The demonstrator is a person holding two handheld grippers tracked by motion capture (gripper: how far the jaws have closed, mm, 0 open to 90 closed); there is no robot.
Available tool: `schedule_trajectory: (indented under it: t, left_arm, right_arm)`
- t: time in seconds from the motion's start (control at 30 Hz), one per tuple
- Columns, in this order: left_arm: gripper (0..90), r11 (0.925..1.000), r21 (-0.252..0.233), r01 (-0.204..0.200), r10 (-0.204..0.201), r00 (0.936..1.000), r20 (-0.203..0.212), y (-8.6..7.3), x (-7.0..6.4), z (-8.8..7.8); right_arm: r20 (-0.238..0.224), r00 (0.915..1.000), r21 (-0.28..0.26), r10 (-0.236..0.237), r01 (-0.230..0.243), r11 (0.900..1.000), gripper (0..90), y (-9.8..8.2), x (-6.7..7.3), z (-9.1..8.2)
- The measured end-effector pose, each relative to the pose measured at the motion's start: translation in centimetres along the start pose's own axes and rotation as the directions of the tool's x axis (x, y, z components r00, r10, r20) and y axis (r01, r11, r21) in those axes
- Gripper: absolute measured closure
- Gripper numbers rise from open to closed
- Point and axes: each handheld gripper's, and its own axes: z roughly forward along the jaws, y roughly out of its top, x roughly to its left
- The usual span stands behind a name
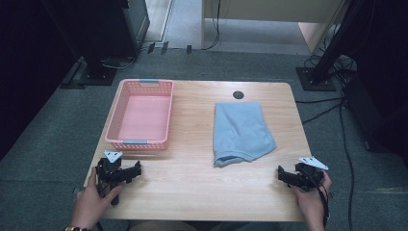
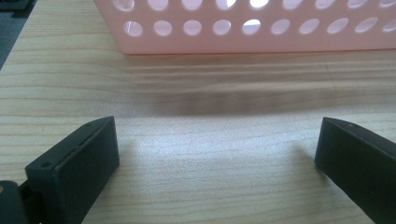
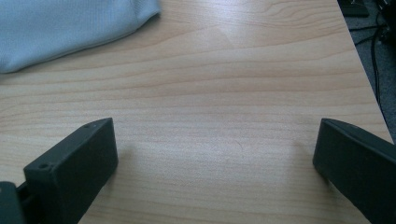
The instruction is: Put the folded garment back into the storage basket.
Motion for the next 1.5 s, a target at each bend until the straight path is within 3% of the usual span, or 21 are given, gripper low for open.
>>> schedule_trajectory:
  t: [0.53,0.8,0.97,1.5]
  left_arm:
    - [0.0,1.0,0.0,0.0,0.0,1.0,0.0,0.0,0.0,0.0]
    - [0.0,1.0,0.0,0.001,-0.001,1.0,-0.001,0.0,0.0,0.0]
    - [0.0,1.0,0.001,0.003,-0.003,1.0,-0.002,0.0,0.0,0.0]
    - [0.0,1.0,0.001,0.004,-0.004,1.0,-0.004,0.0,0.0,0.0]
  right_arm:
    - [0.001,0.9998,0.014,0.022,-0.022,1.0,0.0,0.3,0.1,0.0]
    - [-0.01,0.9999,0.006,0.009,-0.009,1.0,0.5,1.1,1.3,-0.5]
    - [-0.041,0.9985,-0.003,0.035,-0.035,0.999,2.4,1.8,1.8,-1.0]
    - [-0.09,0.9953,-0.021,0.035,-0.037,0.999,1.9,4.3,2.9,-2.1]
